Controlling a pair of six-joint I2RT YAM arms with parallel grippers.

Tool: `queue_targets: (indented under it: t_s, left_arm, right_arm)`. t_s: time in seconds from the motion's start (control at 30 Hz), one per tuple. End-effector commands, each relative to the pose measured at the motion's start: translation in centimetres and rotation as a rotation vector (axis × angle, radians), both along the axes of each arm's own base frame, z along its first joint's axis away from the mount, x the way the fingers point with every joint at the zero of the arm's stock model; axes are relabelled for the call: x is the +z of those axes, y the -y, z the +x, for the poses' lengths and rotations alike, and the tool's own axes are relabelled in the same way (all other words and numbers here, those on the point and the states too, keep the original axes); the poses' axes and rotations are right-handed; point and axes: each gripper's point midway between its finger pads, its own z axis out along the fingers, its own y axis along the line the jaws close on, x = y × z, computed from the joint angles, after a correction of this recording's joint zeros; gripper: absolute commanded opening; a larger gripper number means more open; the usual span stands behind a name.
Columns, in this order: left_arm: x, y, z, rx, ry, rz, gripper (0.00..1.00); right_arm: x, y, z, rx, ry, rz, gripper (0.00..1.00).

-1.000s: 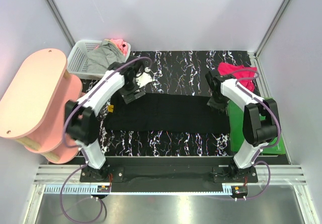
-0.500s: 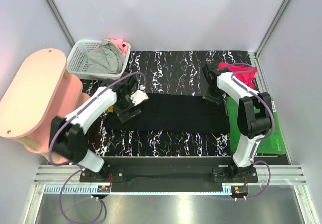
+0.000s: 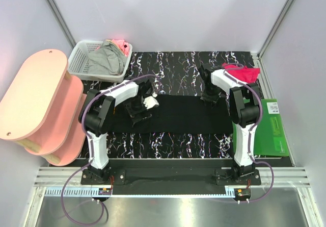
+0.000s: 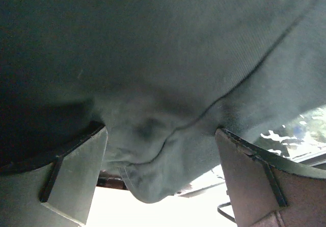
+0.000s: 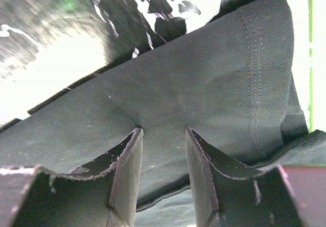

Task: Fold and stack the t-shirts
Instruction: Fold the tshirt

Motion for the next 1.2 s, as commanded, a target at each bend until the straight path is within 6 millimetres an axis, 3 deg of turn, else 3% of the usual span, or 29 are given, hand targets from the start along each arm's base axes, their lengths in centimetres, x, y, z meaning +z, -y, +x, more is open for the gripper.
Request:
queue_targets:
  t_s: [0.0,0.23,0.3,0.53,0.87,0.97,1.17]
  left_arm:
    - [-0.4,0.3,1.6,-0.013,0.023,-0.002,0.92]
    - [-0.4,1.5,6.0,-0.007,0.089,0.002,0.92]
    - [0.3,2.3,7.7,-0.007,0.119,-0.017,0.92]
    - [3.0,4.4,11.0,-0.001,0.209,-0.097,0.92]
    - [1.7,6.7,13.4,0.007,0.221,-0.131,0.93]
    - [0.7,7.3,14.0,0.011,0.218,-0.131,0.92]
    - [-0.5,9.1,16.1,0.024,0.241,-0.153,0.92]
  right_arm:
    - [-0.5,0.6,1.0,0.023,0.002,-0.06,0.46]
    - [-0.9,2.0,-2.4,0.028,-0.063,-0.1,0.44]
    - [-1.4,2.2,-4.1,0.026,-0.086,-0.097,0.44]
    - [0.0,1.6,-8.9,0.031,-0.07,-0.053,0.44]
    - [1.3,-2.3,-16.2,0.068,-0.064,0.043,0.43]
    - [1.7,-3.5,-17.3,0.096,-0.058,0.058,0.44]
    - [2.1,-3.2,-17.7,0.11,-0.067,0.033,0.44]
